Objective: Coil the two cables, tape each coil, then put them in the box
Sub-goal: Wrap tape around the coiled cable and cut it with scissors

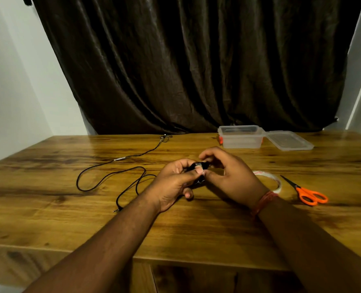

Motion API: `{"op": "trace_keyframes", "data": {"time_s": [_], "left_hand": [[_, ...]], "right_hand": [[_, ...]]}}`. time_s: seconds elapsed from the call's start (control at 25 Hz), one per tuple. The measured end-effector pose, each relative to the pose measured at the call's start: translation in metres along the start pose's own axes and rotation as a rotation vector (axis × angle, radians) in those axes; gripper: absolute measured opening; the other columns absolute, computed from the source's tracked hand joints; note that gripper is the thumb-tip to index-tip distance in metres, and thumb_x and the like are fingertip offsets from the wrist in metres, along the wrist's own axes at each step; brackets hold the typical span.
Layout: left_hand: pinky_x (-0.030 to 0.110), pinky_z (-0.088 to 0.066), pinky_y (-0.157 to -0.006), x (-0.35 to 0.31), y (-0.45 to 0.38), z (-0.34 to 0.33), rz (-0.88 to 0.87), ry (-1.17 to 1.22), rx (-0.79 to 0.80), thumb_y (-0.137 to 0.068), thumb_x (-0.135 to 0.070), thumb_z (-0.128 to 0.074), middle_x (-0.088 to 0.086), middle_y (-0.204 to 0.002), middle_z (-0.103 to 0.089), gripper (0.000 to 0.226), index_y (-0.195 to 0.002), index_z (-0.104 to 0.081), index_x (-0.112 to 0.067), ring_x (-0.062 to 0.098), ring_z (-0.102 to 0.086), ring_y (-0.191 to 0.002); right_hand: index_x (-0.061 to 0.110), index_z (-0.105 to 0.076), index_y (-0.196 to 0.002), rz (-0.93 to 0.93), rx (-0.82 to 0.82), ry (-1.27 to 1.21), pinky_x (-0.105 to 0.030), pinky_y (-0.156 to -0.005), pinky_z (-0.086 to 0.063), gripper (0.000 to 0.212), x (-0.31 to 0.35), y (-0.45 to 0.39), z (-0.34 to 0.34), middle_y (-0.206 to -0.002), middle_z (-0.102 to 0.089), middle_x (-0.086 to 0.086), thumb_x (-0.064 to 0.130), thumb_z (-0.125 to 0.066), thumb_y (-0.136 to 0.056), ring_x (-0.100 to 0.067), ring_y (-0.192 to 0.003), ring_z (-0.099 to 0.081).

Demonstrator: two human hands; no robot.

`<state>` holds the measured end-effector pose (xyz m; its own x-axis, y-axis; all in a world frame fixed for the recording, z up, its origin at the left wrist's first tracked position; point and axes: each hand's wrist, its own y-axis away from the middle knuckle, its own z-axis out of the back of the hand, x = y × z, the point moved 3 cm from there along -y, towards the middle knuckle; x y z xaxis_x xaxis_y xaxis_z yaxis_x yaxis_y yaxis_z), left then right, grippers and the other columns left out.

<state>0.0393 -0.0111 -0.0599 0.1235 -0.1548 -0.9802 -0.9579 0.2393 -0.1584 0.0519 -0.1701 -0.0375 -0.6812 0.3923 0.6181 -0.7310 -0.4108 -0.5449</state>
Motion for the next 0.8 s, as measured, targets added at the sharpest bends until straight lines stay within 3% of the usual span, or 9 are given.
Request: {"op": "trace_keyframes", "data": {"time_s": [0.16, 0.32, 0.44, 0.52, 0.68, 0.8], "left_hand": [[0.022, -0.047, -0.038, 0.0015, -0.0009, -0.0008, -0.034, -0.122, 0.000, -0.095, -0.004, -0.058, 0.006, -0.083, -0.062, 0.012, -0.105, -0.057, 0.001, 0.007, -0.059, -0.061], [0.025, -0.051, -0.041, 0.0035, -0.0022, 0.0004, -0.034, -0.196, 0.005, -0.095, -0.005, -0.059, 0.013, -0.091, -0.056, 0.021, -0.111, -0.054, 0.008, 0.017, -0.053, -0.068], [0.025, -0.052, -0.042, 0.0045, -0.0017, 0.0004, -0.036, -0.202, 0.037, -0.095, -0.006, -0.059, 0.014, -0.096, -0.055, 0.017, -0.108, -0.056, 0.004, 0.022, -0.055, -0.073], [0.026, -0.054, -0.043, 0.0048, -0.0022, -0.0018, -0.020, -0.199, 0.040, -0.095, -0.005, -0.059, 0.017, -0.097, -0.051, 0.016, -0.108, -0.055, 0.003, 0.030, -0.047, -0.072], [0.031, -0.056, -0.045, 0.0074, -0.0043, -0.0019, -0.034, -0.272, 0.001, -0.097, -0.011, -0.058, 0.015, -0.084, -0.047, 0.010, -0.106, -0.056, -0.006, 0.015, -0.045, -0.056], [0.035, -0.056, -0.048, 0.0061, -0.0040, -0.0019, -0.124, -0.457, -0.074, -0.097, -0.015, -0.059, 0.013, -0.068, -0.050, 0.003, -0.099, -0.058, -0.018, 0.017, -0.052, -0.054]], "right_hand": [[0.023, -0.063, -0.096, -0.012, -0.051, 0.015, -0.027, -0.078, -0.049, 0.022, 0.0005, 0.0003, 0.0030, -0.091, -0.063, 0.009, 0.008, -0.068, -0.081, -0.006, -0.088, -0.058], [0.025, -0.060, -0.099, -0.019, -0.028, 0.001, -0.023, -0.084, -0.048, 0.026, -0.0016, 0.0001, -0.0007, -0.100, -0.062, 0.010, 0.009, -0.066, -0.081, -0.007, -0.098, -0.058], [0.022, -0.061, -0.098, -0.017, 0.003, 0.002, -0.019, -0.079, -0.046, 0.024, -0.0015, 0.0000, -0.0017, -0.094, -0.063, 0.010, 0.006, -0.067, -0.081, -0.003, -0.091, -0.058], [0.024, -0.062, -0.093, -0.027, -0.041, 0.014, -0.024, -0.077, -0.048, 0.022, -0.0012, -0.0001, 0.0007, -0.088, -0.064, 0.009, 0.006, -0.067, -0.081, -0.006, -0.087, -0.059], [0.025, -0.060, -0.091, -0.021, -0.055, 0.029, -0.037, -0.078, -0.053, 0.021, -0.0008, -0.0010, 0.0008, -0.089, -0.065, 0.007, 0.009, -0.066, -0.078, -0.011, -0.088, -0.061], [0.026, -0.058, -0.091, -0.015, -0.068, 0.042, -0.038, -0.077, -0.053, 0.023, -0.0012, -0.0015, -0.0014, -0.090, -0.063, 0.006, 0.008, -0.065, -0.077, -0.011, -0.088, -0.060]]}}
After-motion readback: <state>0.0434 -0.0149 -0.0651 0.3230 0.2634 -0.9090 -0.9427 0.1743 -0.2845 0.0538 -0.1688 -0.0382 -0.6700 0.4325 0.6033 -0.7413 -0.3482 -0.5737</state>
